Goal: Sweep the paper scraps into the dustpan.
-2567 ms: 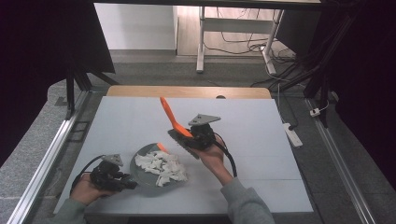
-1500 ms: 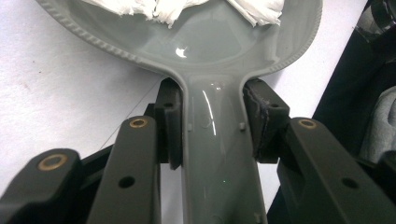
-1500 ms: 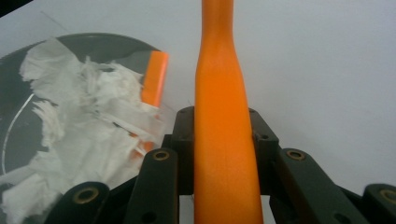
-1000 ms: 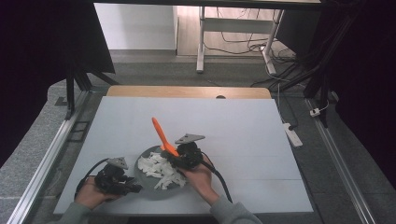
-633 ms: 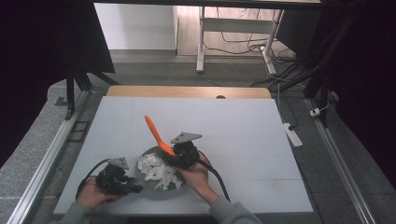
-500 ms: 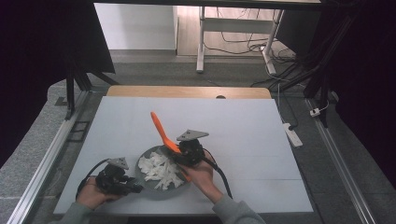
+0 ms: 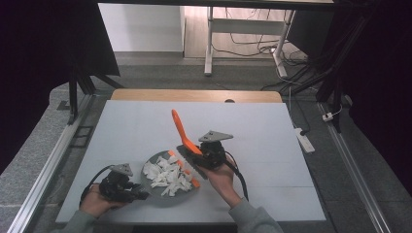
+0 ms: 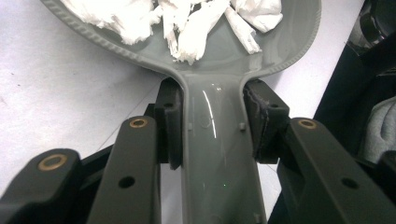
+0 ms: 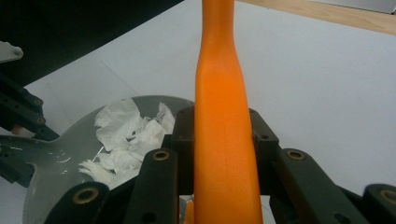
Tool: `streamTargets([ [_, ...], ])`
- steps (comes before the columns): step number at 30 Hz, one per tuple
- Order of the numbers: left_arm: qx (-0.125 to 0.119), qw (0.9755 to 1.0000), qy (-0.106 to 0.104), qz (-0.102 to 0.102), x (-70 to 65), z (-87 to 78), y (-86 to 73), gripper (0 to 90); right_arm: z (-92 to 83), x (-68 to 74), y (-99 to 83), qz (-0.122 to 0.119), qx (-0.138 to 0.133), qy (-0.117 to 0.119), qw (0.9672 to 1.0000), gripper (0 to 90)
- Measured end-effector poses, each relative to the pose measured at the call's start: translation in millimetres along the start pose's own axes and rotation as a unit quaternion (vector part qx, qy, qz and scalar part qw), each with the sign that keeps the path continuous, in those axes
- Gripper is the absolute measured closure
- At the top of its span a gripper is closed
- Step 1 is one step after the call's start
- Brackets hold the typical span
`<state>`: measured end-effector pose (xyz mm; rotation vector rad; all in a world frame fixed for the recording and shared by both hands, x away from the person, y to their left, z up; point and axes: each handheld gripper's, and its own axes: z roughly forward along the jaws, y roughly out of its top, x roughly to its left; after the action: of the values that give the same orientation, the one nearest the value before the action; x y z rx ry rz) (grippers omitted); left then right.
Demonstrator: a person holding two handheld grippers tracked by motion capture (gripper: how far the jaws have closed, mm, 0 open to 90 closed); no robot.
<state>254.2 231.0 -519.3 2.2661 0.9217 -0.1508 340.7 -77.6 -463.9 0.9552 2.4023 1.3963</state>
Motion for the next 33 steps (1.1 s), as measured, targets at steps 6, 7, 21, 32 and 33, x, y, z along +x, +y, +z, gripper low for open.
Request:
streamTargets([
  [6, 0.002, 1.0000, 0.000, 0.001, -0.4, 1.0, 0.1, 61.1, 1.4, -3.2, -3.3, 0.006, 0.011, -0.001, 0.9999, 70.3],
  [7, 0.003, 1.0000, 0.001, 0.001, -0.6, 1.4, 0.2, 61.1, 3.8, -3.1, -4.5, 0.004, 0.015, -0.002, 0.9999, 70.3],
  [21, 0.008, 1.0000, 0.003, 0.002, -0.7, 2.0, 0.5, 61.2, 21.0, -40.1, -18.3, -0.016, 0.081, -0.087, 0.9928, 70.3],
  [32, 0.006, 1.0000, 0.005, 0.003, -2.4, 4.1, 1.6, 61.2, 51.8, 1.0, -11.2, -0.021, 0.083, -0.008, 0.9963, 70.3],
  [33, 0.006, 1.0000, 0.005, 0.003, -2.3, 4.0, 1.5, 61.2, 53.0, 6.3, -10.7, -0.026, 0.080, -0.002, 0.9964, 70.3],
])
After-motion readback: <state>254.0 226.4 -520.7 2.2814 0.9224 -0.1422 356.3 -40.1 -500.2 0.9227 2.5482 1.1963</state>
